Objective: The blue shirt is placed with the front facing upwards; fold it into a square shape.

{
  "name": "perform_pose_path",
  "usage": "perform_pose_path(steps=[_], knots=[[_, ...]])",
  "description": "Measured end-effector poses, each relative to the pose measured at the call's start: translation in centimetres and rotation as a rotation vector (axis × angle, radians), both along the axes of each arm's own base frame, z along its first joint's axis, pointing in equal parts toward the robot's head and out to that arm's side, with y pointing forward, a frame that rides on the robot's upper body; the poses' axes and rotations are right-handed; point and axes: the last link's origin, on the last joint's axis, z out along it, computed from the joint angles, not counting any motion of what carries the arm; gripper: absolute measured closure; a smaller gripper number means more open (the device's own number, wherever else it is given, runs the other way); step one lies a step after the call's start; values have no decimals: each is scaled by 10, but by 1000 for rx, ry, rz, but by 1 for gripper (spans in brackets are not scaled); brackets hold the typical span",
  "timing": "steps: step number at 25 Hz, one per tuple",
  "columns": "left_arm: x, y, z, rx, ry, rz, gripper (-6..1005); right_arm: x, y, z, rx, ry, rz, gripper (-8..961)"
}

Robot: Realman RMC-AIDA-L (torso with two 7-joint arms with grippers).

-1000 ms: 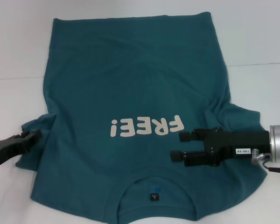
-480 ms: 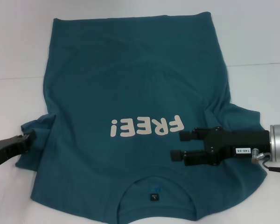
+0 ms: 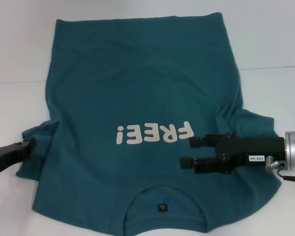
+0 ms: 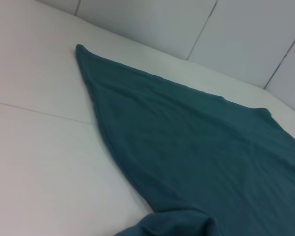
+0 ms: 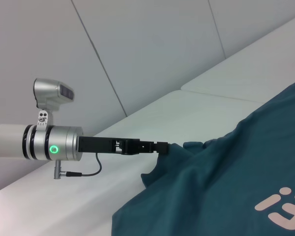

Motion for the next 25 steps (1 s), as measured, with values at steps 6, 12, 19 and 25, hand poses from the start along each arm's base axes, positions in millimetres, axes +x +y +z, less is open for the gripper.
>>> perform_pose_path(steps=[6, 12, 19, 25], knots=[[-4, 2, 8, 20, 25, 11, 1000, 1, 2, -2, 9, -4, -16, 73], [-6, 6, 16, 42, 50, 16, 1000, 0, 1, -5, 5, 2, -21, 73], [-11, 10, 33, 65, 98, 39, 999, -1, 1, -6, 8, 19, -28, 73], [-13, 13, 42, 79, 128, 46, 999, -2, 2, -6, 9, 24, -31, 72]])
